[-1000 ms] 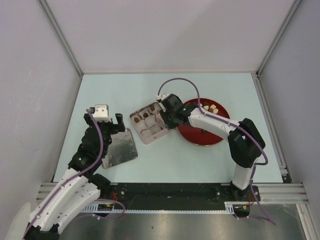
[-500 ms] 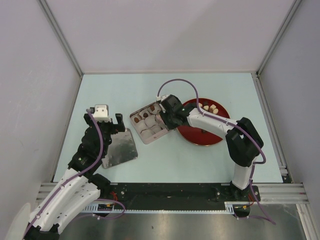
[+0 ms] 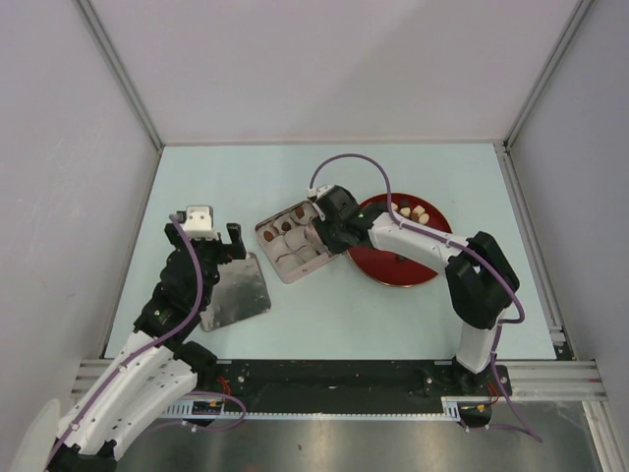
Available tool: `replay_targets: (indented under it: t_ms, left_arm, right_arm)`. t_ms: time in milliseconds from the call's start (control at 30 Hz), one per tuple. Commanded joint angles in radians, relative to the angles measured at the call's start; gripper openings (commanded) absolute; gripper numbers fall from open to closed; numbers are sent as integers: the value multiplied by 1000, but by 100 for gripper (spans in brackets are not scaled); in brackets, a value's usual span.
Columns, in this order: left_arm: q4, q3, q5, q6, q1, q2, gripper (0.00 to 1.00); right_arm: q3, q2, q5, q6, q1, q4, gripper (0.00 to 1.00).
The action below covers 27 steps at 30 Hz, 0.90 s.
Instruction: Pack the chocolate
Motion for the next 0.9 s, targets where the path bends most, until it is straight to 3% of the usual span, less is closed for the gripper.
replay_targets:
  t_ms: [0,267,867]
  left_arm:
    - [39,0,-13,-3,6,-11,100]
    - [38,0,-14,-5,6,-9,100]
    - [39,0,-14,-6,6,-20,100]
  right_arm:
    - [45,-106,46,6,-5,26,42]
    - [-2,-247,126,29,-34,-14,42]
    - [-307,-517,256,253,-227,-164,43]
